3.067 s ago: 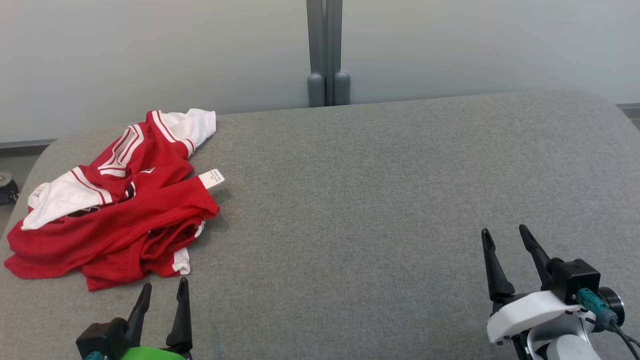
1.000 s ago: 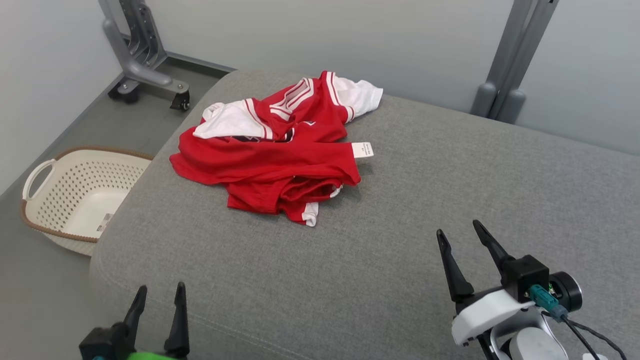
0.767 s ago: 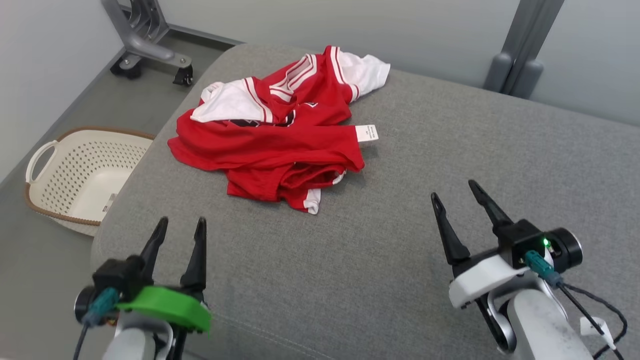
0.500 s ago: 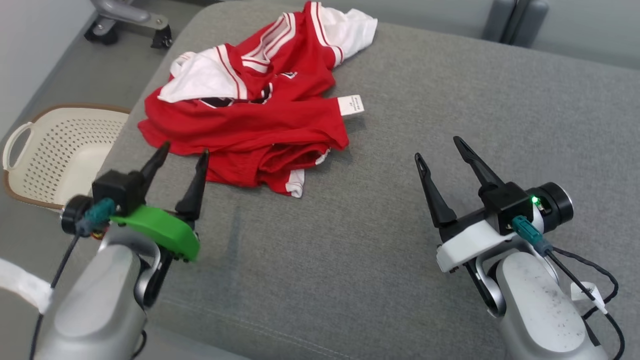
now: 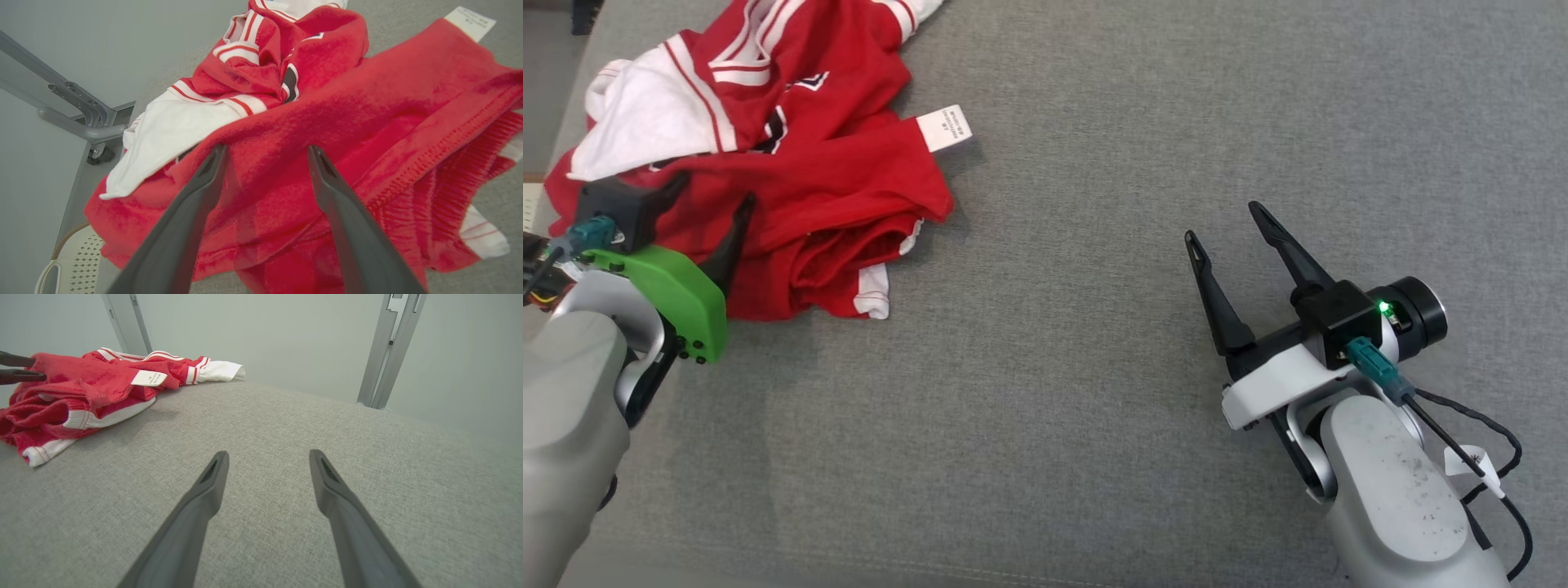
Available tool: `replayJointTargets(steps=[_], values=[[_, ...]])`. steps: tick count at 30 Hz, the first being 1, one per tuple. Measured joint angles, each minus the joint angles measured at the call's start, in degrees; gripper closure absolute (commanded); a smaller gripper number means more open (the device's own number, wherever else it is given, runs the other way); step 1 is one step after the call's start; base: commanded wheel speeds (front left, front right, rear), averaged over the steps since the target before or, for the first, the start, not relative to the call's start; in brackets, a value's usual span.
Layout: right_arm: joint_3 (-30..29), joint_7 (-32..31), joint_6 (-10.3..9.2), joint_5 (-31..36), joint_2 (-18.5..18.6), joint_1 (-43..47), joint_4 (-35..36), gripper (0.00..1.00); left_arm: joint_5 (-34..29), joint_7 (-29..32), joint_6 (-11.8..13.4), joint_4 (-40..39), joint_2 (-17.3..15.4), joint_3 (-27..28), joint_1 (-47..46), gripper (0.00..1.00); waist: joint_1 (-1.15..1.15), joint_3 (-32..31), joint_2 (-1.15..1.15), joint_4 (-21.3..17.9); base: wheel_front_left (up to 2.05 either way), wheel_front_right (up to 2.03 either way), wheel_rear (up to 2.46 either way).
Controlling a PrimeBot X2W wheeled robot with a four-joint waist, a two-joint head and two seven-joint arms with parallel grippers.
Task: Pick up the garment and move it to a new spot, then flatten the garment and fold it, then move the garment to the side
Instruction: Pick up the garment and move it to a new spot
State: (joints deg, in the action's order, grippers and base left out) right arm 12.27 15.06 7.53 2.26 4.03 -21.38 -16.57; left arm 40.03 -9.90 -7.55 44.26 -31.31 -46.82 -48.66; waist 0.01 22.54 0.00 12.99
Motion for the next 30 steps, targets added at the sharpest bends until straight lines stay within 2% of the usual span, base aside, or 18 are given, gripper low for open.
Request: replayJointTargets(steps=[4,5,6,7,12,19,24,30], values=[[0.31,0.00,0.00,-0.03,-0.32,-0.01,0.00,0.00,1.44,0.92,0.01,1.78,-0.97,-4.45,-2.27,0.00,0.00,1.24,0.00,-1.85,0.00,0.00,0.00],[0.38,0.00,0.00,-0.08,-0.42,-0.01,-0.03,0.00,2.55,2.01,0.01,1.80,-1.04,-6.10,-2.39,0.20,0.00,1.45,0.00,-2.25,0.00,0.00,0.00],[0.48,0.00,0.00,-0.12,-0.52,0.00,-0.08,0.00,3.46,3.00,0.00,1.96,-1.26,-7.73,-2.40,0.56,0.00,1.61,0.00,-2.62,0.00,0.00,0.00],[0.53,0.00,0.00,-0.18,-0.56,0.01,-0.14,0.00,4.31,3.36,0.00,2.14,-1.80,-8.92,-2.47,1.00,0.00,1.70,0.00,-2.94,0.00,0.00,0.00],[0.25,0.00,0.00,-0.68,-0.82,0.49,-0.32,0.00,8.48,1.71,0.00,2.92,-3.41,-11.51,-3.55,1.00,0.00,1.25,0.00,-3.81,0.00,0.00,0.00],[-1.55,0.00,0.00,-1.71,-1.02,3.65,-0.45,0.00,9.92,-4.36,0.00,4.89,-3.98,-8.57,-7.53,1.00,0.00,-1.66,0.00,-3.91,0.00,0.00,0.00],[-2.16,0.00,0.00,-2.86,-1.10,6.10,-0.37,0.00,10.51,-4.88,0.00,1.03,-5.30,-6.45,-10.14,1.00,0.00,-5.00,0.00,-3.77,0.00,0.00,0.00],[-2.38,0.00,0.00,-5.58,-1.13,8.60,0.36,0.00,11.38,-4.69,0.00,-8.04,-8.54,-5.34,-13.24,1.00,0.00,-9.85,0.00,-4.13,0.00,0.00,0.00]])
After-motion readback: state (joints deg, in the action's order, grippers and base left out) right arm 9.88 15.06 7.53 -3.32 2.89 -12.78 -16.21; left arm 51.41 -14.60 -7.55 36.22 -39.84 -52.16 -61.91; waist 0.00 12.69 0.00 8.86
